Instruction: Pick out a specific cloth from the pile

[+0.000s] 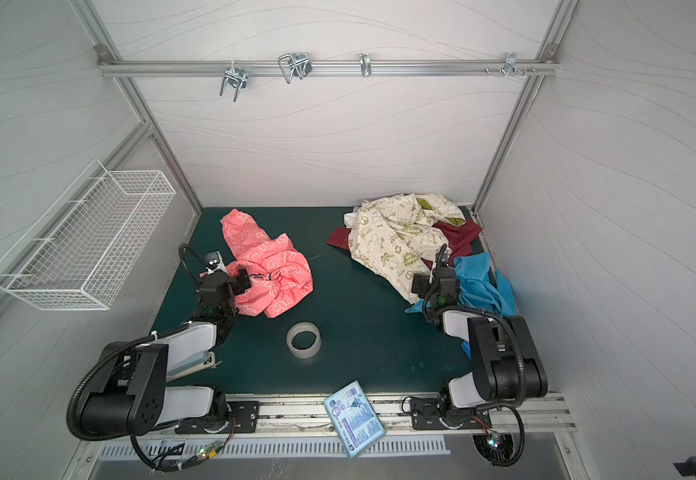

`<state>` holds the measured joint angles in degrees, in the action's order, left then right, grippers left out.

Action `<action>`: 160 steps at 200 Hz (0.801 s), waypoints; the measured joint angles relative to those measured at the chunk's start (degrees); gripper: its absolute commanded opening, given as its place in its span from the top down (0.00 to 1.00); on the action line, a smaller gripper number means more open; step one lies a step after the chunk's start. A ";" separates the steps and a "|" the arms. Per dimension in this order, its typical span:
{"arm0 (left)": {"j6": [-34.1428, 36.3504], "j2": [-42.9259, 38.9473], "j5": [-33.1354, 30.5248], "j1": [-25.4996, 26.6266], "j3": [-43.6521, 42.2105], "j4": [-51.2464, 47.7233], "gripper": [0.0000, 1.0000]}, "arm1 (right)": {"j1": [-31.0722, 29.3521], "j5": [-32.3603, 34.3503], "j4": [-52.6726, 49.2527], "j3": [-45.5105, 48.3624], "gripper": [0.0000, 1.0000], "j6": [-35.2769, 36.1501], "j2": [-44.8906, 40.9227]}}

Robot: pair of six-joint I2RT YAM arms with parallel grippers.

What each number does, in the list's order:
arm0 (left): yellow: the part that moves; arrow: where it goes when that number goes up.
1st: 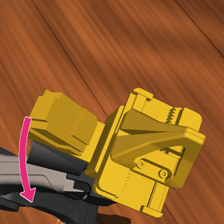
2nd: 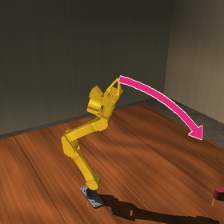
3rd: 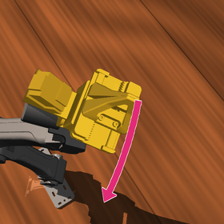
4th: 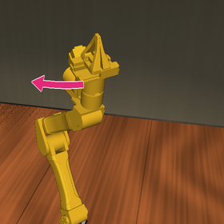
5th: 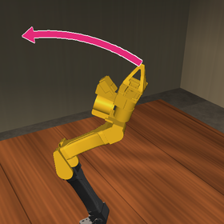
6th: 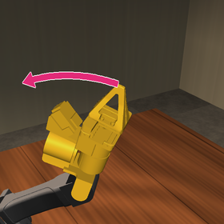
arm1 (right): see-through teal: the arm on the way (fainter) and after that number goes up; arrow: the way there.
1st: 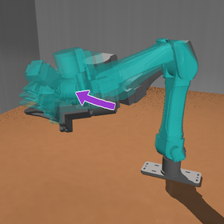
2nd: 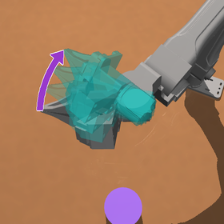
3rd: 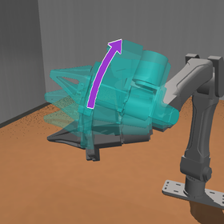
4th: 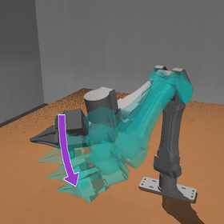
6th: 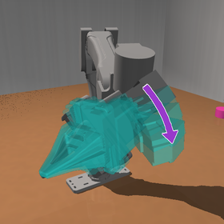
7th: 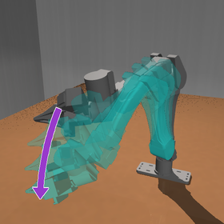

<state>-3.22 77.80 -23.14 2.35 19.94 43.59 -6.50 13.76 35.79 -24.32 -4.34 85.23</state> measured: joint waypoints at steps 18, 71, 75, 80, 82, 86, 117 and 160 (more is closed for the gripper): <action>0.02 5.03 1.33 -0.04 -4.76 9.22 0.01 | 0.00 -0.07 4.13 0.98 0.01 0.33 2.21; 0.04 11.78 4.61 -0.81 -8.15 20.96 0.01 | 0.00 -1.09 8.41 0.55 0.01 1.29 4.22; 0.07 11.78 4.76 -0.94 -7.78 20.74 0.01 | 0.00 -1.14 8.48 0.46 0.01 1.29 4.22; 0.07 11.78 5.03 -1.09 -7.19 20.39 0.01 | 0.00 -1.16 8.55 0.37 0.01 1.29 4.22; 0.07 11.76 5.14 -1.18 -6.88 20.04 0.01 | 0.00 -1.18 8.57 0.33 0.01 1.29 4.22; 0.04 11.76 5.44 -1.27 -6.19 19.32 0.01 | 0.00 -1.20 8.63 0.26 0.01 1.29 4.22; -0.61 11.58 6.51 -2.36 1.73 9.84 0.01 | 0.00 -1.20 8.83 0.15 0.01 1.27 4.22; -1.40 11.50 6.64 -2.73 2.56 7.06 0.01 | 0.00 -1.20 8.83 0.13 0.01 1.27 4.22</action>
<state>-4.62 89.30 -16.49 -0.38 22.50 50.65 -6.50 12.56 44.62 -24.18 -3.07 89.45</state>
